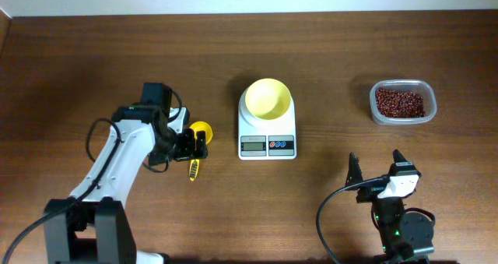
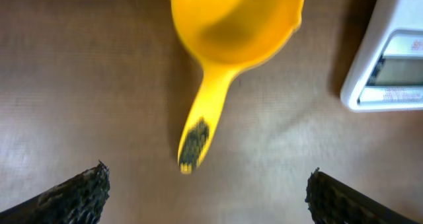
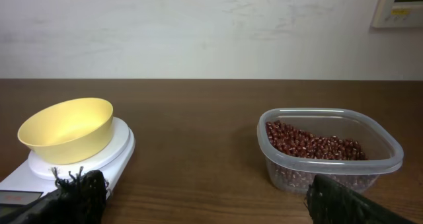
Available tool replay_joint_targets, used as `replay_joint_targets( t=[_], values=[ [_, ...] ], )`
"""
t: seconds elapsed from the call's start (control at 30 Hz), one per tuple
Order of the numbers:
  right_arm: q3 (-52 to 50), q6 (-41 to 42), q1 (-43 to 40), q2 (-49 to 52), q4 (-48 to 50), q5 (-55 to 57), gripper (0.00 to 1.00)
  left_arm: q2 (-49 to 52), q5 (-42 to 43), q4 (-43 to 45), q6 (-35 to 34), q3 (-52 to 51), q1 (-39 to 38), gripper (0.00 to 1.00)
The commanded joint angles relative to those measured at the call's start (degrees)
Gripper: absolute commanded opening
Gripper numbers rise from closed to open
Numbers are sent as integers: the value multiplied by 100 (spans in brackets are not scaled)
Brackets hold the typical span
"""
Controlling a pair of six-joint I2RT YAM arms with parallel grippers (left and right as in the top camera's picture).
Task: Scoop item into bowl and weigh 50g on scale
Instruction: 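Lower the left gripper and close it on the yellow scoop handle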
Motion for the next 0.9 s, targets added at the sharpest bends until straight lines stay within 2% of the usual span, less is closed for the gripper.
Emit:
replay_joint_targets(
  t=[0.0,0.07,0.3,0.87],
  values=[
    [-28,35,-44,-22,-50,11,99,247,-192,-568,-26,721,-22,99],
    [-28,35,-44,-22,-50,11,99,492,-280,-887,-26,1023,-22,99],
    [-28,35,-44,-22,-50,11,99,1287,-385,-769,-26,1058,-22,99],
    [-28,35,-44,-22,-50,11,99,1316,-361,260,232,354,136,99]
  ],
)
